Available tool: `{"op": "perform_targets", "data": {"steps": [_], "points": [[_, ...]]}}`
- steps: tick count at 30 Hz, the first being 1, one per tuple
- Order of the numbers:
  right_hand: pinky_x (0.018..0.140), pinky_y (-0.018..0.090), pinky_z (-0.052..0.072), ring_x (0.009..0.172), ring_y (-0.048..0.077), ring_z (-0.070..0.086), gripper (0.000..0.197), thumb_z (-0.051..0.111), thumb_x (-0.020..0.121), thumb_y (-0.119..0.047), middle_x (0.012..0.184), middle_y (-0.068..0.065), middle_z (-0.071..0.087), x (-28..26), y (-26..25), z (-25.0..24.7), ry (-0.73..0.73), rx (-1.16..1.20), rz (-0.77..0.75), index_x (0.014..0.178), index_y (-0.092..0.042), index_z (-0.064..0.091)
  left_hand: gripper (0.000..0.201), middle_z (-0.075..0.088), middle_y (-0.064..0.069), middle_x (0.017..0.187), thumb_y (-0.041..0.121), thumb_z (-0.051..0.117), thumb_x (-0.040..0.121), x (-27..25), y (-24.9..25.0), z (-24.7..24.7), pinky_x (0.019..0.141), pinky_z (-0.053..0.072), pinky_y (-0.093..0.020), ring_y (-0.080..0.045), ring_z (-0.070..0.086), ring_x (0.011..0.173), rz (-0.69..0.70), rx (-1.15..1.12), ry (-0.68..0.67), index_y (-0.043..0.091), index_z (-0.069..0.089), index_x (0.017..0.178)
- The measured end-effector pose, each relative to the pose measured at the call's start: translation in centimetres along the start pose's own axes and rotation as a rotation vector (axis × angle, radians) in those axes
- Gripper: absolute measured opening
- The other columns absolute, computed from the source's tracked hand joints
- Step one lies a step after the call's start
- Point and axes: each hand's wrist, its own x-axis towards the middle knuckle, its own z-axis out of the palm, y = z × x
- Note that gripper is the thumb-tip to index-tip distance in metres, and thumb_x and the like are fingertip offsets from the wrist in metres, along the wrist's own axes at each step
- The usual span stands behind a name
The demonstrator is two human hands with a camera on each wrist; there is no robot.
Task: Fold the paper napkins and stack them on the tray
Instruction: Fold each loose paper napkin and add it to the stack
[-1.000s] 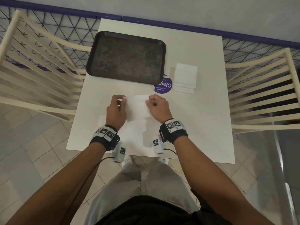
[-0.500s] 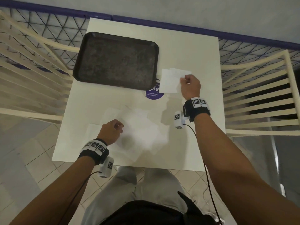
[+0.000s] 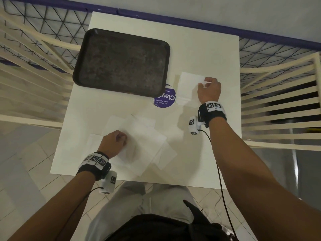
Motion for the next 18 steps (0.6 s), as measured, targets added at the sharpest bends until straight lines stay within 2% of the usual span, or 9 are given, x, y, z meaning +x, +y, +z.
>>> {"op": "perform_targets", "data": {"steps": [2,4,7,10,11,13,14,16,18], "points": [[0.090,0.031,0.042,0.112,0.023,0.054,0.034,0.066,0.088,-0.023,0.120,0.005,0.057,-0.5,-0.1,0.2,0.071,0.010,-0.032,0.121,-0.023,0.057,0.013,0.075,0.007,0.081,0.023,0.060,0.099,-0.1,0.3,-0.2,0.079,0.061,-0.042,-0.022,0.071,0.077,0.008,-0.015,0.011,0.028,0.068,0.090],[0.090,0.033,0.043,0.109,0.022,0.053,0.032,0.064,0.086,-0.018,0.115,0.004,0.057,-1.5,-0.3,0.5,0.136,0.053,-0.100,0.117,-0.022,0.058,0.013,0.075,0.006,0.078,0.021,0.059,0.101,-0.3,0.7,-0.4,0.074,0.060,-0.039,-0.021,0.072,0.071,0.022,-0.042,0.026,0.024,0.067,0.092],[0.085,0.027,0.042,0.096,0.019,0.052,0.025,0.059,0.083,-0.010,0.099,0.001,0.059,-4.0,-1.1,1.4,0.147,0.114,-0.217,0.106,-0.019,0.063,0.013,0.075,0.004,0.081,0.020,0.057,0.103,-0.7,0.8,-1.0,0.069,0.054,-0.030,-0.023,0.072,0.070,0.032,-0.086,0.074,0.021,0.068,0.096],[0.074,0.012,0.038,0.091,0.018,0.057,0.021,0.058,0.083,-0.006,0.091,0.000,0.063,-7.6,-1.9,3.1,0.071,0.151,-0.308,0.097,-0.018,0.069,0.011,0.075,0.003,0.085,0.018,0.058,0.102,-0.9,0.0,-1.6,0.067,0.050,-0.023,-0.020,0.070,0.074,0.050,-0.109,0.122,0.019,0.069,0.101],[0.074,0.010,0.039,0.091,0.018,0.058,0.018,0.060,0.084,-0.006,0.090,0.000,0.064,-9.0,-2.1,3.8,0.024,0.171,-0.320,0.095,-0.018,0.069,0.010,0.074,0.004,0.088,0.017,0.060,0.100,-1.0,-0.4,-1.9,0.069,0.051,-0.024,-0.020,0.070,0.077,0.067,-0.096,0.145,0.019,0.069,0.102],[0.077,0.015,0.046,0.091,0.018,0.061,0.016,0.060,0.085,-0.006,0.091,0.000,0.067,-11.8,-2.3,5.5,-0.070,0.210,-0.341,0.089,-0.020,0.069,0.009,0.073,0.004,0.095,0.016,0.064,0.098,-1.2,-1.4,-2.3,0.072,0.048,-0.021,-0.018,0.067,0.081,0.107,-0.054,0.201,0.018,0.071,0.104],[0.077,0.014,0.047,0.090,0.018,0.063,0.017,0.060,0.086,-0.005,0.091,0.000,0.069,-13.2,-2.3,6.3,-0.112,0.224,-0.354,0.087,-0.019,0.069,0.010,0.071,0.004,0.098,0.015,0.065,0.097,-1.3,-1.9,-2.6,0.073,0.045,-0.019,-0.017,0.065,0.082,0.117,-0.034,0.221,0.017,0.071,0.105],[0.074,0.005,0.042,0.083,0.013,0.064,0.018,0.060,0.085,-0.001,0.089,-0.003,0.070,-16.0,-2.2,8.0,-0.201,0.234,-0.390,0.086,-0.015,0.072,0.011,0.070,0.002,0.102,0.015,0.066,0.096,-1.5,-3.0,-3.0,0.078,0.048,-0.023,-0.018,0.064,0.085,0.119,0.012,0.242,0.018,0.071,0.105],[0.071,0.005,0.040,0.077,0.009,0.060,0.019,0.061,0.083,0.001,0.085,-0.007,0.068,-18.5,-2.1,9.5,-0.296,0.201,-0.442,0.086,-0.014,0.072,0.012,0.068,-0.002,0.106,0.016,0.070,0.093,-1.6,-4.2,-3.5,0.087,0.054,-0.038,-0.022,0.064,0.090,0.126,0.074,0.255,0.019,0.071,0.104]]}}
